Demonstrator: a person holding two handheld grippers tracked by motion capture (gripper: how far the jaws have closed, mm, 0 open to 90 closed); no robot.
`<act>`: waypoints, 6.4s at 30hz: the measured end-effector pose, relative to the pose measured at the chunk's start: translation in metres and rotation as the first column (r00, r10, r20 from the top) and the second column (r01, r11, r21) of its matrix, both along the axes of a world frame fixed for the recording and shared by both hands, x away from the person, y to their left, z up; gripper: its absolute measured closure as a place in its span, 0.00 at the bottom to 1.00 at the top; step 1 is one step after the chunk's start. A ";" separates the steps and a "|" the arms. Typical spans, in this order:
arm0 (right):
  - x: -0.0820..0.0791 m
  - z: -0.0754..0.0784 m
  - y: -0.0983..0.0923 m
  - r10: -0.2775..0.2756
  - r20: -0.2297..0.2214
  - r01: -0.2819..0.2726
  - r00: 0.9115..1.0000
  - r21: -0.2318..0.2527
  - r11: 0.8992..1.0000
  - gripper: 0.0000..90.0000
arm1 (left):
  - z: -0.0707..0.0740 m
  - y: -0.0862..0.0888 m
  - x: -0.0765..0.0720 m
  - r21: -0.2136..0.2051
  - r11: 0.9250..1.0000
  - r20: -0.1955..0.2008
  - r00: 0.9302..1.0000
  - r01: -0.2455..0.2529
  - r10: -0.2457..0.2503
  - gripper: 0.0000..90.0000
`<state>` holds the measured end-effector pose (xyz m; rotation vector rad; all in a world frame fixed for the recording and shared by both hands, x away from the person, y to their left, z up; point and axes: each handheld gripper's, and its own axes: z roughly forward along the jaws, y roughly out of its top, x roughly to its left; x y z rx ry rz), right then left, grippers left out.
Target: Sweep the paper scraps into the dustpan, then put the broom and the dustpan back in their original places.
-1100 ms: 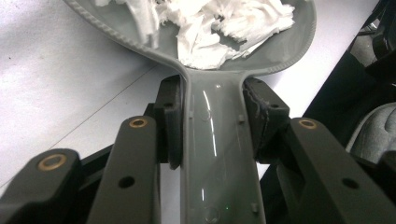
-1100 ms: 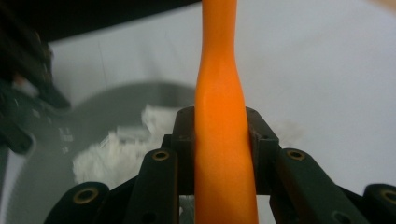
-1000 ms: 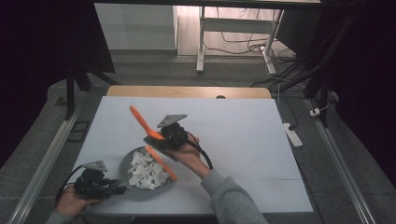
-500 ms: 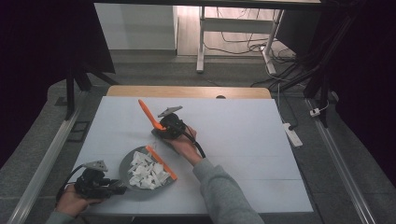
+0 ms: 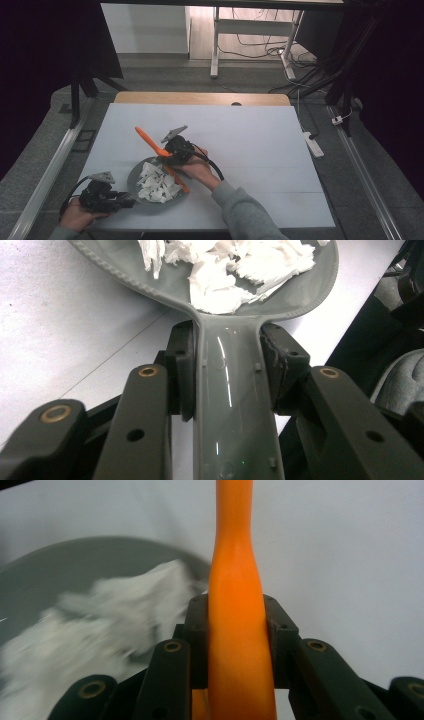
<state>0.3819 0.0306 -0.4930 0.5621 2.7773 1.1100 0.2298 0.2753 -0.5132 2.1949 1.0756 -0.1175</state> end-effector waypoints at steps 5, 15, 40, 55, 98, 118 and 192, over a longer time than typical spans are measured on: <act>-0.022 0.012 -0.018 0.047 0.004 -0.047 0.999 0.035 0.998 0.78 | 0.001 0.000 -0.001 -0.002 1.000 0.005 1.000 0.001 -0.001 0.68; 0.015 0.019 -0.044 -0.150 0.029 0.145 0.988 0.137 0.980 0.78 | 0.006 0.007 -0.009 0.008 1.000 0.019 1.000 0.004 -0.004 0.68; 0.020 -0.007 0.023 -0.073 -0.018 0.074 0.997 0.082 0.994 0.78 | 0.001 0.025 -0.021 -0.002 0.999 0.012 0.999 -0.052 0.052 0.68; -0.016 0.028 -0.015 -0.058 0.013 0.054 0.998 0.197 0.979 0.78 | -0.004 0.006 -0.006 -0.022 0.999 0.047 0.998 -0.036 0.037 0.68; -0.033 0.030 -0.064 -0.241 -0.014 0.235 0.970 0.275 0.932 0.78 | -0.013 -0.017 -0.001 -0.045 0.998 0.075 0.996 -0.035 0.038 0.68; -0.024 0.043 -0.132 -0.341 0.018 0.318 0.940 0.321 0.892 0.78 | -0.010 -0.018 -0.001 -0.075 0.997 0.126 0.991 -0.033 0.043 0.68; -0.037 -0.002 -0.273 -0.425 -0.292 0.495 0.857 0.237 0.836 0.78 | -0.016 -0.046 0.018 -0.109 0.768 0.161 0.751 -0.632 0.641 0.68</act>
